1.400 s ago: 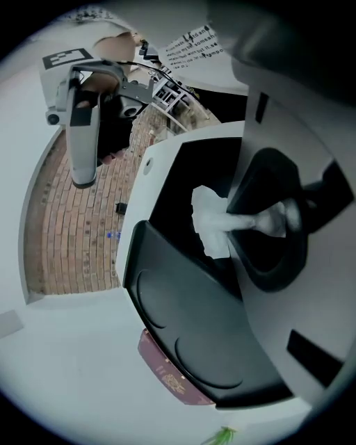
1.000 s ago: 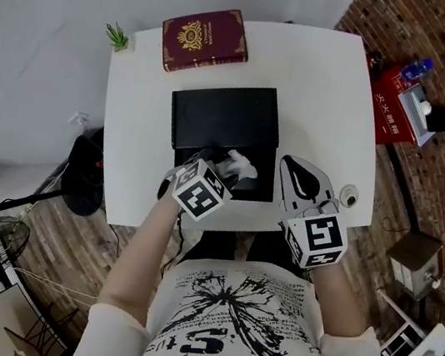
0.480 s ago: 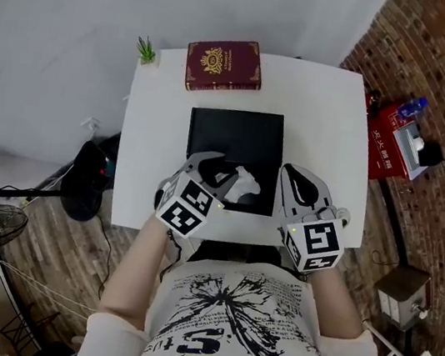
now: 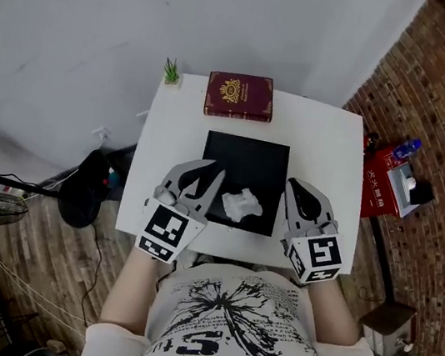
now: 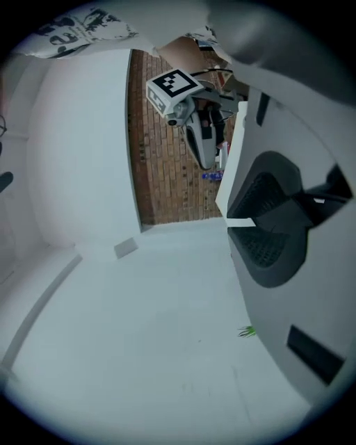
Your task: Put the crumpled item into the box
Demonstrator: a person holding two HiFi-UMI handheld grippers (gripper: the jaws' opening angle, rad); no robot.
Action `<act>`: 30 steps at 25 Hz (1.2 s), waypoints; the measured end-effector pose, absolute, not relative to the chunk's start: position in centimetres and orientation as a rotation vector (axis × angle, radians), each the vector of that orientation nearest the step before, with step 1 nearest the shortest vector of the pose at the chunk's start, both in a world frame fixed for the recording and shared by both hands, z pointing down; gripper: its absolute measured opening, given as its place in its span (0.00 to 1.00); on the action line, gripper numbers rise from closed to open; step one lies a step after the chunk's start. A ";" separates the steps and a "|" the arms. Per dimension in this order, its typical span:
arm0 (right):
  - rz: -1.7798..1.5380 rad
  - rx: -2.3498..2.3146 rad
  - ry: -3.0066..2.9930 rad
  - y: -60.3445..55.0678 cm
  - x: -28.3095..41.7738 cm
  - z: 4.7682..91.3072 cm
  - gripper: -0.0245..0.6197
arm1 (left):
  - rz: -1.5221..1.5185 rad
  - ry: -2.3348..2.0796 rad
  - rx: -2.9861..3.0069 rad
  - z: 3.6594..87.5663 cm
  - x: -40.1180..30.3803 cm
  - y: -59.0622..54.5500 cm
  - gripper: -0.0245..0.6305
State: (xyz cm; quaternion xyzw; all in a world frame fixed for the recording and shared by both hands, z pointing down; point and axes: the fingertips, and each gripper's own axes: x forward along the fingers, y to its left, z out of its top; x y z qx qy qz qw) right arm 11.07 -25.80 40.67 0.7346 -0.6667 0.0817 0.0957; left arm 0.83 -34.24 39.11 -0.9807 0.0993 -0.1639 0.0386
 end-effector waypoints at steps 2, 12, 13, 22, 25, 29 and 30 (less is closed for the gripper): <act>0.207 2.176 -1.997 -26.0 10.8 39.8 0.06 | -0.432 0.368 -3.009 37.6 -0.3 -34.6 0.09; 0.091 2.162 -2.062 -25.8 9.7 37.2 0.06 | -0.259 0.549 -3.014 34.5 -4.7 -35.1 0.06; 0.079 2.156 -2.064 -25.7 9.6 37.0 0.06 | -0.252 0.548 -3.016 34.3 -4.8 -35.0 0.06; 0.071 2.161 -2.088 -24.7 9.6 36.5 0.06 | -0.203 0.519 -3.027 33.8 -3.9 -33.8 0.06; 0.070 2.159 -2.089 -24.3 9.7 36.4 0.06 | -0.132 0.534 -3.034 33.2 -3.4 -33.5 0.06; 0.082 2.154 -2.082 -23.8 9.7 36.7 0.06 | -0.118 0.528 -3.038 33.2 -3.0 -33.0 0.06; 0.087 2.159 -2.081 -23.7 9.8 36.7 0.06 | -0.128 0.522 -3.035 33.3 -2.9 -32.8 0.06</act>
